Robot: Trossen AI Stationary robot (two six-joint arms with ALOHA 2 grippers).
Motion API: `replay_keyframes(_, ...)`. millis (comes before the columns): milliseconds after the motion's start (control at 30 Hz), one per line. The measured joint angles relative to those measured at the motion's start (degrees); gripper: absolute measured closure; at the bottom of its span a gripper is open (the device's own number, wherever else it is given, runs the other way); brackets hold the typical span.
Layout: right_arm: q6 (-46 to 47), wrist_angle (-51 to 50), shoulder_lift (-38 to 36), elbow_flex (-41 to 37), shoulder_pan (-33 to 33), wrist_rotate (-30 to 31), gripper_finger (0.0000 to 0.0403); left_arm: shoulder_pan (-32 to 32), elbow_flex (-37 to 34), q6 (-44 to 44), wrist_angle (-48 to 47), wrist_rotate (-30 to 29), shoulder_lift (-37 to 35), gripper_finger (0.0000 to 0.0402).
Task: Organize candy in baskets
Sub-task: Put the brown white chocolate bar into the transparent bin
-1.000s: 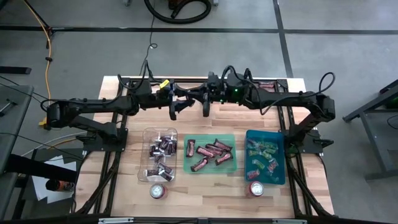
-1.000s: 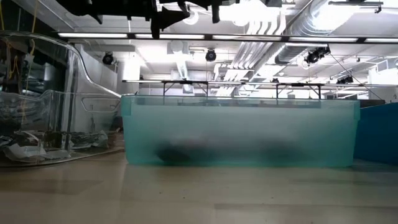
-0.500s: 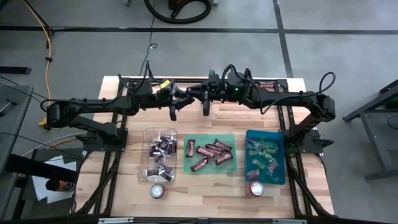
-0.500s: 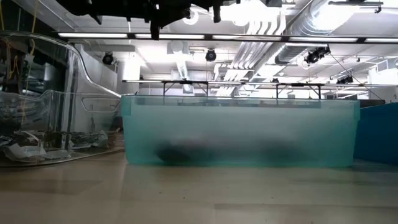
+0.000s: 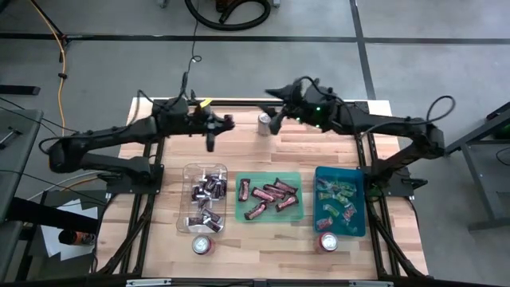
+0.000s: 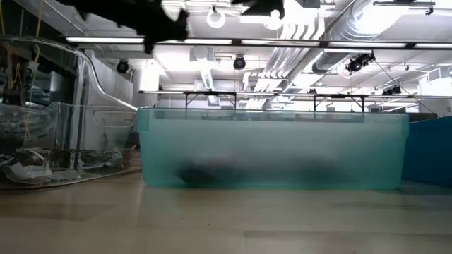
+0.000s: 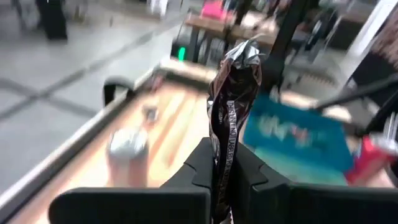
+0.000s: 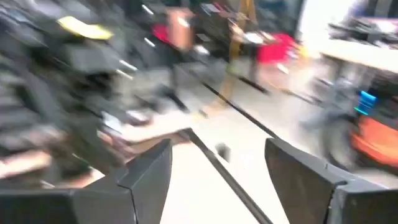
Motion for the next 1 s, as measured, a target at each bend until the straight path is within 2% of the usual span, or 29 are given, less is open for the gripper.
replay_keyframes(100, 0.09, -7.97, -2.76, 0.00, -1.21, 3.91, 0.0150, 0.47, 0.00, -1.01, -12.44, 0.05, -5.92, 0.0399)
replay_keyframes(233, 0.15, -15.29, -4.50, 0.00, -3.04, 6.28, 0.0149, -2.61, 0.02, -7.84, -28.51, 1.10, -13.29, 0.0400)
replay_keyframes(300, 0.13, -17.28, -4.51, 0.00, -4.11, 6.82, 0.0149, -6.19, 0.01, -13.31, -35.29, 0.53, -16.03, 0.0400)
replay_keyframes(400, 0.53, -19.26, -4.28, 0.00, -5.82, 6.82, 0.0148, -14.51, -0.27, -22.11, -40.17, -2.92, -18.07, 0.0401)
replay_keyframes(567, 1.75, -20.99, -3.79, 0.00, -8.39, 5.56, 0.0148, -30.91, -2.79, -34.21, -38.95, -12.34, -16.33, 0.0401)
replay_keyframes(733, 1.81, -23.31, -3.75, 0.00, -9.95, 3.71, 0.0148, -44.17, -7.31, -44.76, -33.93, -15.40, -8.98, 0.0401)
replay_keyframes(867, 1.22, -24.75, -3.75, 0.00, -10.85, 2.77, 0.0148, -49.60, -8.59, -46.72, -30.87, -17.16, -1.73, 0.0401)
replay_keyframes(1000, 1.25, -25.29, -3.75, 0.00, -11.55, 2.41, 0.0148, -50.00, -8.57, -45.55, -27.78, -18.08, 3.65, 0.0399)
